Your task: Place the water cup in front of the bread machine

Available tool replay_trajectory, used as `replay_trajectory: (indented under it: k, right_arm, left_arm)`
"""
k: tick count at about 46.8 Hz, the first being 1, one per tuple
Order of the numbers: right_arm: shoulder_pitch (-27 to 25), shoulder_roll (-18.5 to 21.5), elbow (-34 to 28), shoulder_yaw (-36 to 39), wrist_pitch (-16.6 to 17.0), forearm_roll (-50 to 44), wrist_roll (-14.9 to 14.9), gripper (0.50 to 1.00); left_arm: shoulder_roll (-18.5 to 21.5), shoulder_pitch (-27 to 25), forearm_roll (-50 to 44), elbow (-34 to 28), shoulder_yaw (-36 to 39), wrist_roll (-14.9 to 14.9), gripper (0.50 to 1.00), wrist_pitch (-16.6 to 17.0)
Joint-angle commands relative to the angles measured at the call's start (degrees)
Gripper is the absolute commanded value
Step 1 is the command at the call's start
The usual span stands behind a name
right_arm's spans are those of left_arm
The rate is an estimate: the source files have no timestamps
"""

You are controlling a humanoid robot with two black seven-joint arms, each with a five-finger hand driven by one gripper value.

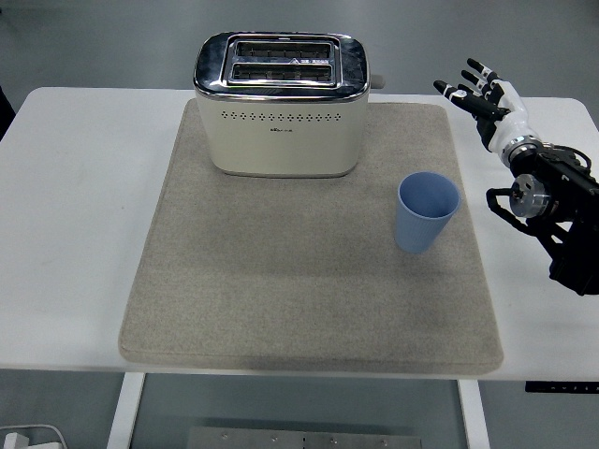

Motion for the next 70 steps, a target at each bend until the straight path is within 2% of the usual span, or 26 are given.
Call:
replay_trajectory:
  k: [1,6,27,35,52,58,65,70]
  right_arm:
    - [0.0,0.1,0.0,0.0,0.0,0.0,0.0,0.934]
    - [0.0,0.2,0.0,0.0,0.0,0.0,0.0,0.934]
    - [1.1,-0.7,0.0,0.1,-0.1,0.1,-0.3,0.934]
    - [1.6,-1.1,0.0,0.1,-1.3,0.2,-0.7,0.934]
    - [1.8,-2.3,0.4,-0.1,-0.1,-0.2,-0.2,0.934]
    - [1.8,-4.6,1.2,-0.1,2.0,-0.2,-0.2,0.934]
    - [1.5,-6.8,4.0,-0.6,2.1,-0.2,-0.2,0.934]
    - [0.3,-9.7,8.4,-0.8,2.0,-0.2,0.0,0.934]
  left_arm:
    - [0.0,-0.1,0.3,0.5,0.4,-0.1,1.0,0.0]
    - [0.0,0.5,-0.1,0.6,0.0,-2.4,1.0,0.1]
    - [0.0,0.6,0.2,0.6,0.4,-2.1,1.0,0.1]
    - [0.0,0.6,0.2,0.6,0.4,-2.1,1.0,0.1]
    - [0.0,0.6,0.2,0.6,0.4,-2.1,1.0,0.1]
    - [0.0,0.6,0.2,0.6,0.4,-2.1,1.0,0.1]
    - [0.0,0.6,0.2,0.6,0.4,-2.1,1.0,0.1]
    - [0.0,0.6,0.2,0.5,0.4,-2.1,1.0,0.1]
